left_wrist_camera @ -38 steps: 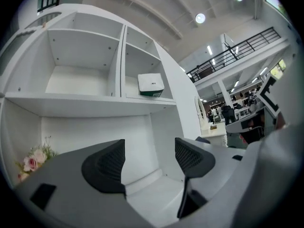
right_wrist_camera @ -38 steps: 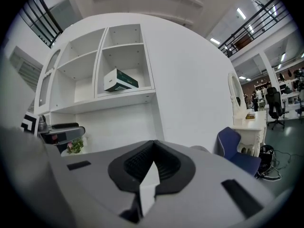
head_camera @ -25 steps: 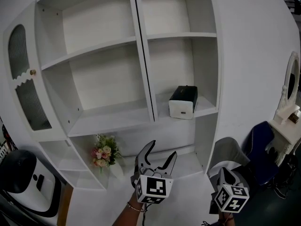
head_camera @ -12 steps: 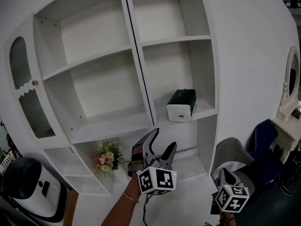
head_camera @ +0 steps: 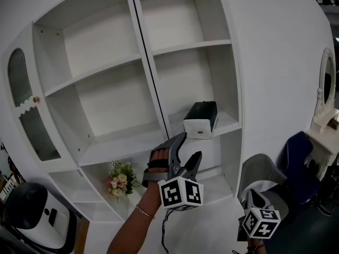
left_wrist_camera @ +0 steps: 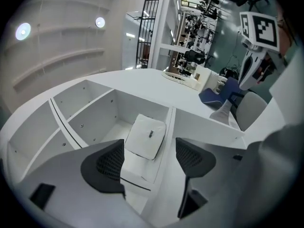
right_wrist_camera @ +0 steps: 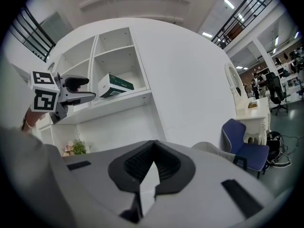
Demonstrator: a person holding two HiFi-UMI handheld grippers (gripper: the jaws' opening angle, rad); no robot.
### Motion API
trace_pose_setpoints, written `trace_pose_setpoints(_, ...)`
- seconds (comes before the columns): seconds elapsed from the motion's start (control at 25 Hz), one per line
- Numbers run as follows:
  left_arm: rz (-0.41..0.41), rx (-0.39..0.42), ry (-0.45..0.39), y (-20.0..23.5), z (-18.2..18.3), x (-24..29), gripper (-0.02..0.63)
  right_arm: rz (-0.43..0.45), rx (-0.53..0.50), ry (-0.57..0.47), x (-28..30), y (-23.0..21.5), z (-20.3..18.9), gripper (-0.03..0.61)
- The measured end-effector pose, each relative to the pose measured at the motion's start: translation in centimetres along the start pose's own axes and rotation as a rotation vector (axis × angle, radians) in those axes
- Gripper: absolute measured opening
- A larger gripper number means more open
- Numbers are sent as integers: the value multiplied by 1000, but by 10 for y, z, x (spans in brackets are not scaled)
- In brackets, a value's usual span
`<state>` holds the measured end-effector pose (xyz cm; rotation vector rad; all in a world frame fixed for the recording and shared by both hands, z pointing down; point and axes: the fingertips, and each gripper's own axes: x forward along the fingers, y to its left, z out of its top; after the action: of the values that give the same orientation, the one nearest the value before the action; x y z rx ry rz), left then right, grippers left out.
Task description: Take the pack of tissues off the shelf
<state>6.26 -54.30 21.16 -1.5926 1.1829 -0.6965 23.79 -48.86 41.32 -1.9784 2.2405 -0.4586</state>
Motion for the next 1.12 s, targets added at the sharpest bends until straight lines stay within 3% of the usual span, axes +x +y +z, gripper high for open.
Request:
trace_pose_setpoints(0.4, -47, 129, 7, 6, 20, 21, 336, -25, 26, -3, -3, -13, -3, 8)
trace_pose_setpoints(1.12, -107, 287, 21, -6, 41, 57, 345, -57, 58, -9, -6, -36, -2, 8)
